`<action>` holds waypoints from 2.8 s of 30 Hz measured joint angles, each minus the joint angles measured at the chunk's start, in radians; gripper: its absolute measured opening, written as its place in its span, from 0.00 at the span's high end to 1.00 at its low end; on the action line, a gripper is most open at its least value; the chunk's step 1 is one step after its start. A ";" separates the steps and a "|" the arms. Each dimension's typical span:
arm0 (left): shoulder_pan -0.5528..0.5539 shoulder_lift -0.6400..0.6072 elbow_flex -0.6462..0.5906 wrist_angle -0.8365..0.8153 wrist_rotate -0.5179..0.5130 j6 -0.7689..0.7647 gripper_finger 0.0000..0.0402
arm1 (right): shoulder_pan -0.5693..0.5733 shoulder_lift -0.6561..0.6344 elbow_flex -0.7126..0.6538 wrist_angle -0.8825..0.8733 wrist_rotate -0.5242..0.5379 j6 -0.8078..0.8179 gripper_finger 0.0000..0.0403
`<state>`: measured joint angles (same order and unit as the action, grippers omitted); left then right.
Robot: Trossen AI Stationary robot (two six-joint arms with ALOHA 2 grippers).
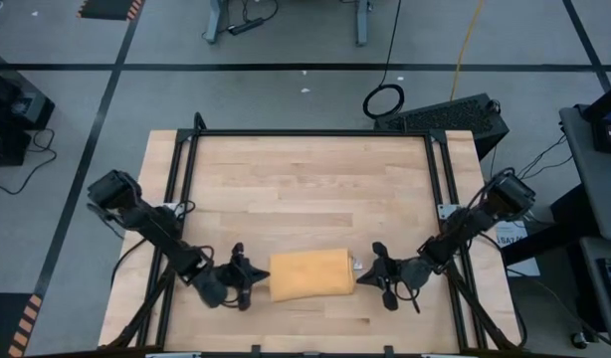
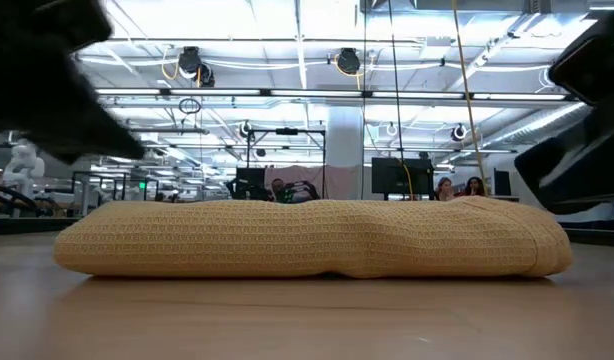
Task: Roll towel
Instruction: Roll the yellow towel, then return to Home Position
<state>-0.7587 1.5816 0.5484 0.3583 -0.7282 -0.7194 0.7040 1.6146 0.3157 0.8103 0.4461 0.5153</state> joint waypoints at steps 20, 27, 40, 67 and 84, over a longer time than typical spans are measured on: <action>0.086 0.145 -0.001 -0.126 0.015 -0.177 0.98 | 0.042 0.003 0.000 -0.097 0.154 0.111 1.00; 0.188 0.143 0.000 -0.092 0.122 0.012 0.98 | 0.034 0.003 0.000 -0.097 0.157 0.090 1.00; 0.259 0.034 0.014 -0.182 0.247 0.149 0.98 | 0.050 0.003 0.000 -0.092 0.158 0.148 1.00; 0.320 -0.174 -0.095 0.404 0.305 0.815 0.98 | -0.159 -0.426 -0.176 0.004 -0.008 -0.480 1.00; 0.348 -0.174 -0.376 0.762 0.302 0.724 0.98 | -0.166 -0.492 -0.301 0.131 -0.004 -0.462 1.00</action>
<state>-0.4105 1.4075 0.1728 1.1200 -0.4266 0.0049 0.5380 1.1225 0.0142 0.9417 0.4419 0.0528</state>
